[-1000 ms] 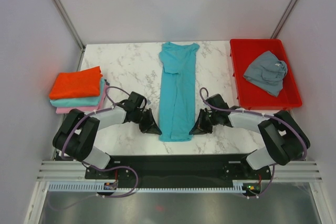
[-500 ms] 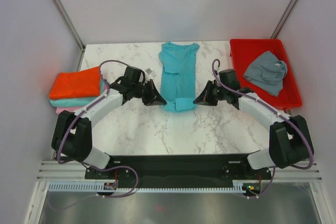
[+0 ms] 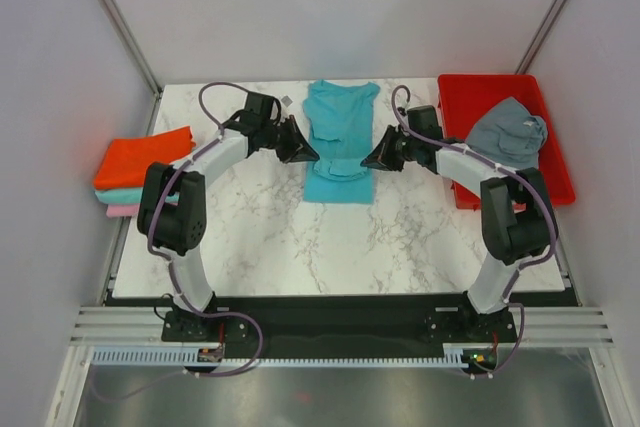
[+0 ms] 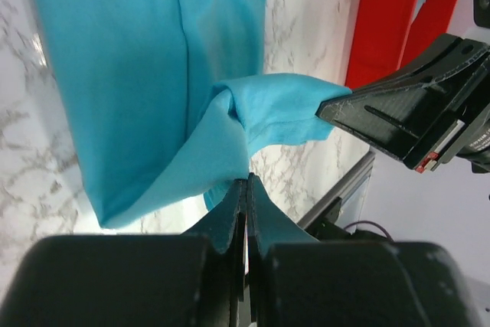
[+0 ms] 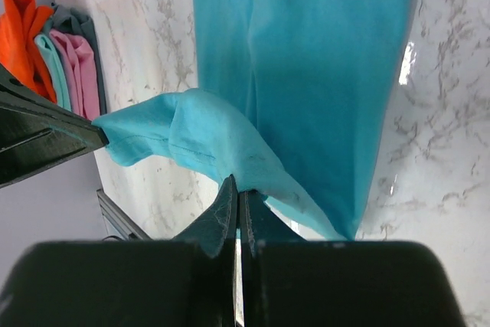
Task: Fold and stack the t-shirts
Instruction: Fold the tshirt
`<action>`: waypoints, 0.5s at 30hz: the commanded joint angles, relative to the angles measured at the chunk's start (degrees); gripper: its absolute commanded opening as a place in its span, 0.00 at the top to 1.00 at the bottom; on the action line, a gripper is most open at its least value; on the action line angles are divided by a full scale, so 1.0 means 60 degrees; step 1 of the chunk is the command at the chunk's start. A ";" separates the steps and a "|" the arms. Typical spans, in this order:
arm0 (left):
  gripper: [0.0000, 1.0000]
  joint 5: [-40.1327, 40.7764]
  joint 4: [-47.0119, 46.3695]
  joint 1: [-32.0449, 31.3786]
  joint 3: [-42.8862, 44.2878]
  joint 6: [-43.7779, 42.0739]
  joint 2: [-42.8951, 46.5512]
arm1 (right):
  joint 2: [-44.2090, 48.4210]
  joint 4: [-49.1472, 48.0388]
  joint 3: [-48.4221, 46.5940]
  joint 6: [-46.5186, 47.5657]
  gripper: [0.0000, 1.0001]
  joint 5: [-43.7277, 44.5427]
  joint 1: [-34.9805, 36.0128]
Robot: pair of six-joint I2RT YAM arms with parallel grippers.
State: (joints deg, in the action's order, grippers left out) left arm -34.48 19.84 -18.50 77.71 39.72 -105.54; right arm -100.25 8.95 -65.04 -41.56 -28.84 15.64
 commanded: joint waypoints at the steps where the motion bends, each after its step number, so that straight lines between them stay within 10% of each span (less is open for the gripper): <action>1: 0.98 0.0107 -0.0156 0.0183 0.1021 -0.0585 -0.0733 | -0.0634 -0.0598 -0.0964 0.0233 1.00 -0.0071 -0.0087; 15: 0.98 0.0575 -0.0318 0.0388 0.3702 -0.1039 -0.3122 | -0.3125 -0.0628 -0.3471 0.0569 1.00 0.0075 -0.0482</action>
State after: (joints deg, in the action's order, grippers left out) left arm -32.42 19.55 -16.16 95.37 36.75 -122.13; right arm -117.05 7.01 -82.39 -39.59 -28.56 13.04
